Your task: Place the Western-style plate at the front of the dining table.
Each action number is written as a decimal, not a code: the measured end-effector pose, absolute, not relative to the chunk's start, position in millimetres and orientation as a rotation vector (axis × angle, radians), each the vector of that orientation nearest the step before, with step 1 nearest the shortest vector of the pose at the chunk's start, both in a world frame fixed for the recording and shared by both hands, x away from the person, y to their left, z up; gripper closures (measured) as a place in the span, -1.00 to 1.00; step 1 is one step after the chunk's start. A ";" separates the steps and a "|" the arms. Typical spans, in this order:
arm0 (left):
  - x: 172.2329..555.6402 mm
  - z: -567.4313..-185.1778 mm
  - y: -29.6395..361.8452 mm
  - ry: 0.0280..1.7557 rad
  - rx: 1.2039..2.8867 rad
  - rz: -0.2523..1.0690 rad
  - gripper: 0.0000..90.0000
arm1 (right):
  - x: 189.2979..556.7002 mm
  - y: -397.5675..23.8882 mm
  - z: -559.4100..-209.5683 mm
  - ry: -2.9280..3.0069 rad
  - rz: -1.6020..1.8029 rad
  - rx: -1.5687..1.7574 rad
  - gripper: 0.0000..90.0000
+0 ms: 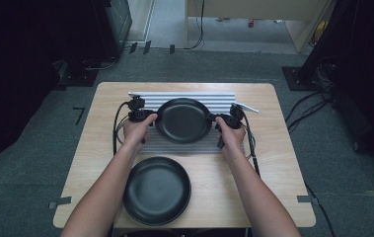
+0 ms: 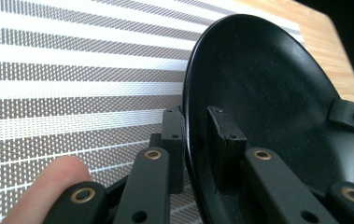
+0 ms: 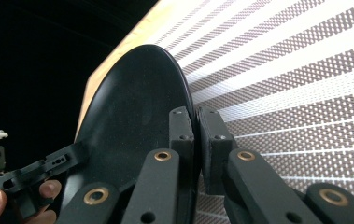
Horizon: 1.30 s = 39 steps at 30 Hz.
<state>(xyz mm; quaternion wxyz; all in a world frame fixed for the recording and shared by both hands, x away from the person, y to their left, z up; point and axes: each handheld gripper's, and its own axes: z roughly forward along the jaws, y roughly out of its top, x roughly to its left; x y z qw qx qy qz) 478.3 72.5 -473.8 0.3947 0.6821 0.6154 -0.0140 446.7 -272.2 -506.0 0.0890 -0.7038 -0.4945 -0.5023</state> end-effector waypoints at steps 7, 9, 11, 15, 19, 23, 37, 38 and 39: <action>486.0 -488.9 75.7 1.609 1.705 -0.055 0.73 | 454.5 -265.3 -513.0 -1.515 -1.462 -2.123 0.91; 487.6 -491.2 76.8 1.617 1.701 -0.051 0.73 | 457.0 -263.2 -513.3 -1.525 -1.455 -2.130 0.91; 488.5 -492.3 77.1 1.625 1.690 -0.043 0.73 | 460.2 -260.8 -513.3 -1.541 -1.449 -2.140 0.90; 490.7 -493.6 78.3 1.635 1.664 -0.034 0.73 | 466.1 -258.0 -513.5 -1.545 -1.444 -2.149 0.90; 492.1 -496.2 79.6 1.647 1.665 -0.032 0.73 | 471.5 -255.7 -514.4 -1.561 -1.439 -2.152 0.89; 493.2 -499.9 79.5 1.653 1.663 -0.034 0.72 | 475.0 -253.3 -515.1 -1.592 -1.441 -2.156 0.89; 491.6 -497.8 78.5 1.598 1.662 -0.016 0.41 | 475.0 -252.0 -518.4 -1.559 -1.434 -2.207 0.72; 491.3 -495.9 80.1 1.589 1.666 -0.008 0.39 | 474.1 -252.1 -516.5 -1.560 -1.449 -2.214 0.67; 491.2 -494.1 81.5 1.582 1.675 -0.002 0.37 | 473.1 -252.6 -514.3 -1.583 -1.472 -2.220 0.62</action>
